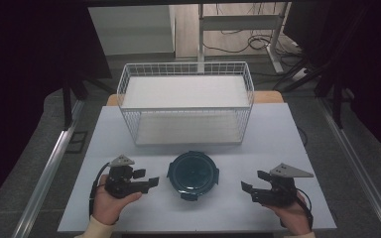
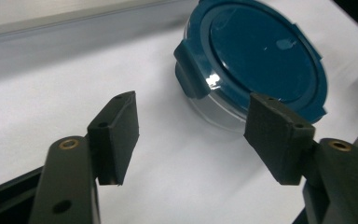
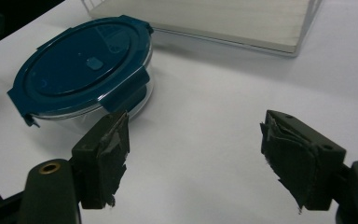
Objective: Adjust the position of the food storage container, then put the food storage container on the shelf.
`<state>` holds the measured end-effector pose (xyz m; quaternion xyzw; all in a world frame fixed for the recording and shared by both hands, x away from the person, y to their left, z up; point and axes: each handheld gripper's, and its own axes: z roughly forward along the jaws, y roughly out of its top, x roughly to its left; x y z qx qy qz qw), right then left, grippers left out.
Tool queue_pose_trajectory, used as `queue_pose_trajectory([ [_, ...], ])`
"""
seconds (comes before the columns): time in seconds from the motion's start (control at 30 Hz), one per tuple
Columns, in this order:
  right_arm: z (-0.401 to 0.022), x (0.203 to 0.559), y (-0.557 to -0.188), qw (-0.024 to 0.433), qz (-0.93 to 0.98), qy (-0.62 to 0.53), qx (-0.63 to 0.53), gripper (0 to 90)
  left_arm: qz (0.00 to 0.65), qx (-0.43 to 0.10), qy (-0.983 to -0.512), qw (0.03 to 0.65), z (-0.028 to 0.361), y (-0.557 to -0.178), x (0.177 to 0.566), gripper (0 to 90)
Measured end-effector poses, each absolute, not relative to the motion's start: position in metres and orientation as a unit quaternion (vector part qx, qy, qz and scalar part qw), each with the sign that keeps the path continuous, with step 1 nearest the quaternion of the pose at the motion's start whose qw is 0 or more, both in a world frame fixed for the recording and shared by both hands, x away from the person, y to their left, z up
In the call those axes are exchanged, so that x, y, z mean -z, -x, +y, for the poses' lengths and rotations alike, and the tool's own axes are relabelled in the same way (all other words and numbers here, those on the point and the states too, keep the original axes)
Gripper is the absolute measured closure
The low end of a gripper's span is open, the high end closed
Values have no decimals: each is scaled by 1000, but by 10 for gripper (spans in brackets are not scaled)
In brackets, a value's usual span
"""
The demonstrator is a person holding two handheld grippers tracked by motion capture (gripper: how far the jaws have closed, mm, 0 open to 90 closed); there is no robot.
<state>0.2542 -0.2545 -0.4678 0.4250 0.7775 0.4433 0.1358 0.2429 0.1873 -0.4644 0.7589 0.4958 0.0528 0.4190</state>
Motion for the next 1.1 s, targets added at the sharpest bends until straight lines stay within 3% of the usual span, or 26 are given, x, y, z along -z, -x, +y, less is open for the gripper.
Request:
queue_pose_trajectory([
  [0.5,-240,464,-261,107,779,-436,-438,215,508,-21,-729,457,194,-246,460,213],
  [0.97,-207,455,-282,66,767,-450,-454,182,511,10,-718,472,183,-271,457,189],
  [1.1,-197,456,-291,35,756,-460,-465,178,517,19,-710,477,185,-276,460,181],
])
